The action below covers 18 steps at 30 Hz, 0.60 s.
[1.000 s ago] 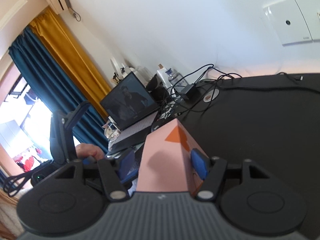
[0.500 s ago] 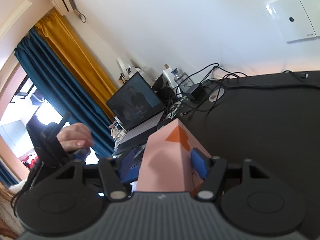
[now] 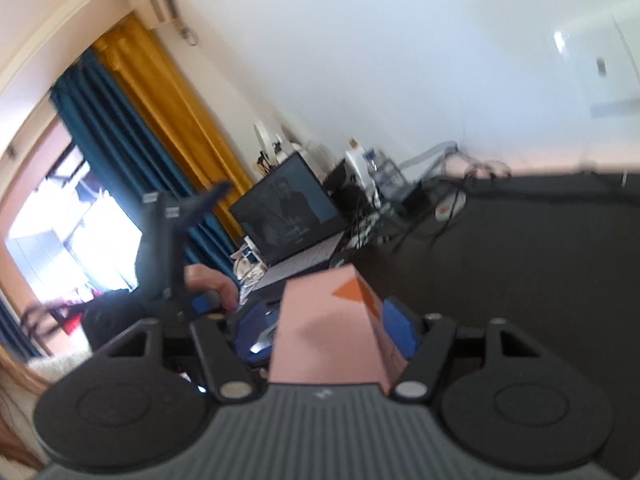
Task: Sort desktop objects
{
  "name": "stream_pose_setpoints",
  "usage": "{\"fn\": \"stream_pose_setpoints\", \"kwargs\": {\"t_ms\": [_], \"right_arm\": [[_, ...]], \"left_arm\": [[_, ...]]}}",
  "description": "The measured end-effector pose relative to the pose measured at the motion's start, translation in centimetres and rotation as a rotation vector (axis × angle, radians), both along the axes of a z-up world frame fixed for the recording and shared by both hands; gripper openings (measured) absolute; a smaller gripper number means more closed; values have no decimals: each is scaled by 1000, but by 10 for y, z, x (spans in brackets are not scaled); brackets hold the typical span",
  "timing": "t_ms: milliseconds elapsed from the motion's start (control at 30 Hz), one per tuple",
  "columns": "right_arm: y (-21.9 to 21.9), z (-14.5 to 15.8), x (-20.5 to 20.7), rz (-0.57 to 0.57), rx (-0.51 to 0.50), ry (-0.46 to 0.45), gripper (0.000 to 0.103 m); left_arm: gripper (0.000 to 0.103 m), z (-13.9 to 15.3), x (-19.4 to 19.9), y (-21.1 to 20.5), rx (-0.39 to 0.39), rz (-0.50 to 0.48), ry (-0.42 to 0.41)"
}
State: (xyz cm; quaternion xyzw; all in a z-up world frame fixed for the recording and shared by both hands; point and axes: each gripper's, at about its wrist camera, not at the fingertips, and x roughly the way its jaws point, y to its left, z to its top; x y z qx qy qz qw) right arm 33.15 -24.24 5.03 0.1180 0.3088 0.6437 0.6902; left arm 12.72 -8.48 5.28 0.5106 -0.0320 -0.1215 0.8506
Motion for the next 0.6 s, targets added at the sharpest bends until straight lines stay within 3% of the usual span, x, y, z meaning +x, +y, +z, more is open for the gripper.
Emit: {"fn": "stream_pose_setpoints", "kwargs": {"t_ms": [133, 267, 333, 467, 600], "right_arm": [[-10, 26, -33, 0, -93, -215, 84], [-4, 28, -71, -14, -267, -423, 85], [0, 22, -75, -46, -313, -417, 85], [-2, 10, -64, -175, -310, -283, 84], [-4, 3, -62, -254, -272, -206, 84]], "left_arm": [[103, 9, 8, 8, -171, 27, 79], [103, 13, 15, 16, -328, 58, 147], [103, 14, 18, 22, -406, 73, 182], [103, 11, 18, 30, -517, 96, 220], [103, 10, 15, 34, -527, 92, 229]]}}
